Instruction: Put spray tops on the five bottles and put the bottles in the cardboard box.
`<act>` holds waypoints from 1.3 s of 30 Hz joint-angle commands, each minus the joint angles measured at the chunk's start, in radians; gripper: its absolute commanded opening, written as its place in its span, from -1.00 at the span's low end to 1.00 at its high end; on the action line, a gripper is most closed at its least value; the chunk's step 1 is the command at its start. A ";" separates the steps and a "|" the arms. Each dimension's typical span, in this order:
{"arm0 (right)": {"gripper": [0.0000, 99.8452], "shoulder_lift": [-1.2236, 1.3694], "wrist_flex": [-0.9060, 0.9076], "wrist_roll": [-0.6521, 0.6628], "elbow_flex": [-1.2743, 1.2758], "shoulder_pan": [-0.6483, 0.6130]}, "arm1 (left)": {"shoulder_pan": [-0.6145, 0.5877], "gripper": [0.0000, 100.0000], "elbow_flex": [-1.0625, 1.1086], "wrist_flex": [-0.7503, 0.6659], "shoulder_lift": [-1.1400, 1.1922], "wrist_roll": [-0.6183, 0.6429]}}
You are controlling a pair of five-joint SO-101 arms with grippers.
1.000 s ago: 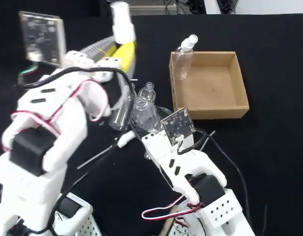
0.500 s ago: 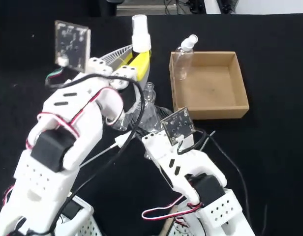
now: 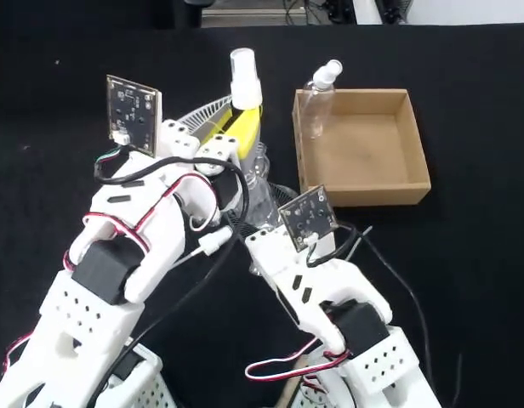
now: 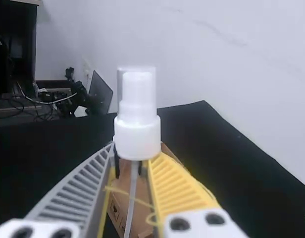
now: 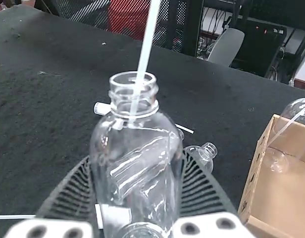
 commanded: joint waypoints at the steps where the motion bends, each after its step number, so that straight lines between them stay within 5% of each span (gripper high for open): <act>1: -0.98 -0.027 -0.028 -0.005 -0.005 -0.008 | 0.005 -0.90 0.027 -0.012 -0.028 0.014; 13: -0.98 -0.027 -0.028 -0.005 -0.005 -0.008 | 0.001 -0.60 0.042 0.241 -0.138 0.015; 28: -0.98 -0.028 -0.021 -0.005 -0.012 -0.006 | -0.010 -0.60 0.021 0.262 -0.252 0.006; 39: -0.98 -0.028 -0.028 -0.003 -0.101 0.080 | -0.460 -0.60 0.113 0.267 -0.417 0.006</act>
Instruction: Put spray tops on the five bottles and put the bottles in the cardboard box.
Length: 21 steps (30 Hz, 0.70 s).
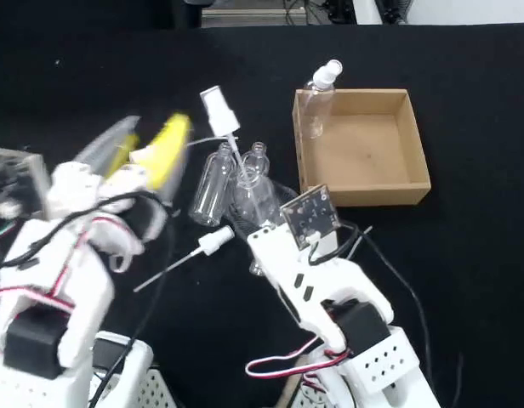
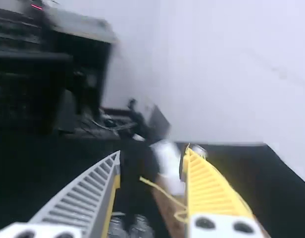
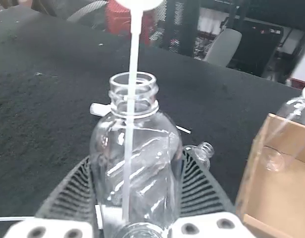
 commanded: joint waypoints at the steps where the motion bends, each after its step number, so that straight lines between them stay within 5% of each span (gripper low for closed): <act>1: -0.98 -0.028 -0.028 -0.003 -0.119 0.061 | -0.205 -0.60 0.087 -0.005 -0.069 0.006; 6: -0.98 -0.028 -0.021 -0.005 -0.223 0.115 | -0.300 -0.60 0.323 -0.068 -0.107 0.006; 16: -0.98 -0.024 -0.028 0.002 -0.455 0.192 | -0.298 -0.61 0.878 -0.652 -0.115 0.014; 21: -0.98 -0.018 -0.064 0.000 -0.460 0.192 | -0.295 -0.61 0.993 -0.701 -0.115 0.015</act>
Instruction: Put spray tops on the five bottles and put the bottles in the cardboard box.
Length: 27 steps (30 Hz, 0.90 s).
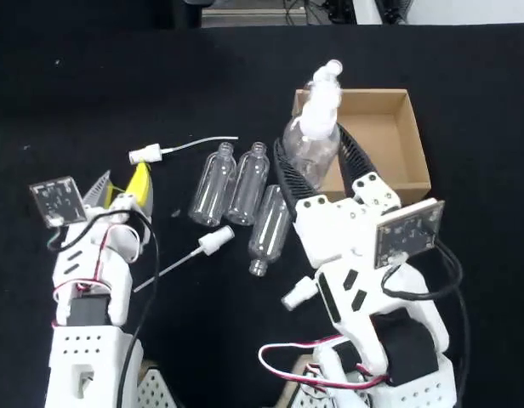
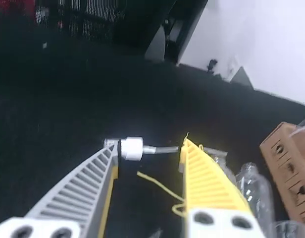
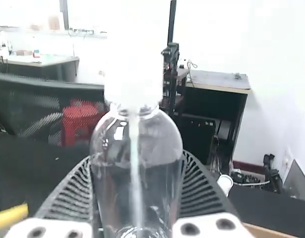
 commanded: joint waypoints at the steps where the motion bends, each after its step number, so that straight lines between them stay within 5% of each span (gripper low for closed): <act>1: -0.98 -0.016 -0.081 -0.002 -0.053 0.018 | -0.001 -0.61 0.061 -0.055 -0.012 0.015; 8: -0.98 -0.015 -0.164 0.002 -0.030 0.021 | 0.035 -0.61 0.114 -0.058 -0.012 0.015; 12: -0.98 0.044 -0.170 -0.005 -0.062 0.133 | 0.070 -0.61 0.134 -0.058 -0.012 0.015; 19: -0.98 0.441 -0.170 -0.005 -0.288 0.370 | 0.070 -0.61 0.137 -0.058 -0.012 0.015; 27: -0.98 0.842 -0.328 -0.008 -0.317 0.471 | 0.076 -0.61 0.147 -0.060 -0.012 0.014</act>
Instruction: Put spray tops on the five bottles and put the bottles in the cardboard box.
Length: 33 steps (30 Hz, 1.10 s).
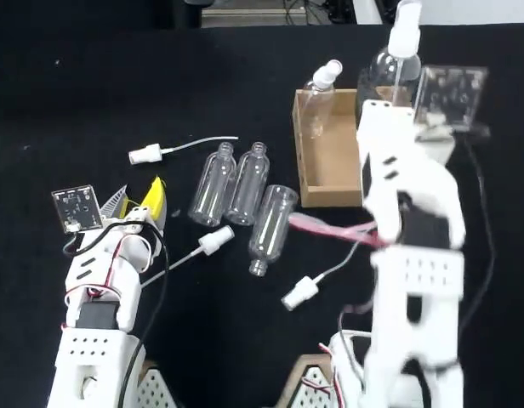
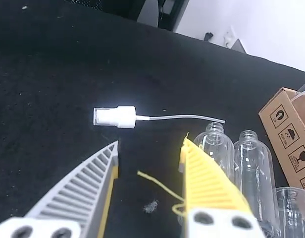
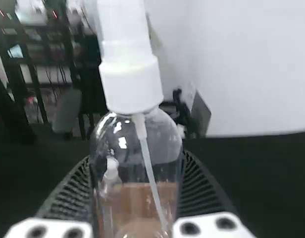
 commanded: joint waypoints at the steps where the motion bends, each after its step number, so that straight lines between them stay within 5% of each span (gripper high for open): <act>1: -0.98 0.150 -0.180 -0.020 -0.028 0.048 | 0.015 -0.61 0.027 -0.023 -0.011 0.006; 7: -0.98 0.372 -0.496 -0.183 0.031 0.114 | 0.013 -0.61 0.028 -0.023 -0.011 0.003; 17: -0.98 0.461 -0.606 -0.175 0.035 0.428 | 0.015 -0.61 0.028 -0.023 -0.011 0.005; 24: -0.98 0.535 -0.657 -0.044 0.059 0.671 | 0.016 -0.61 0.028 -0.023 -0.011 0.006; 33: -0.98 0.909 -1.125 -0.043 0.102 0.830 | 0.016 -0.61 0.028 -0.023 -0.011 0.005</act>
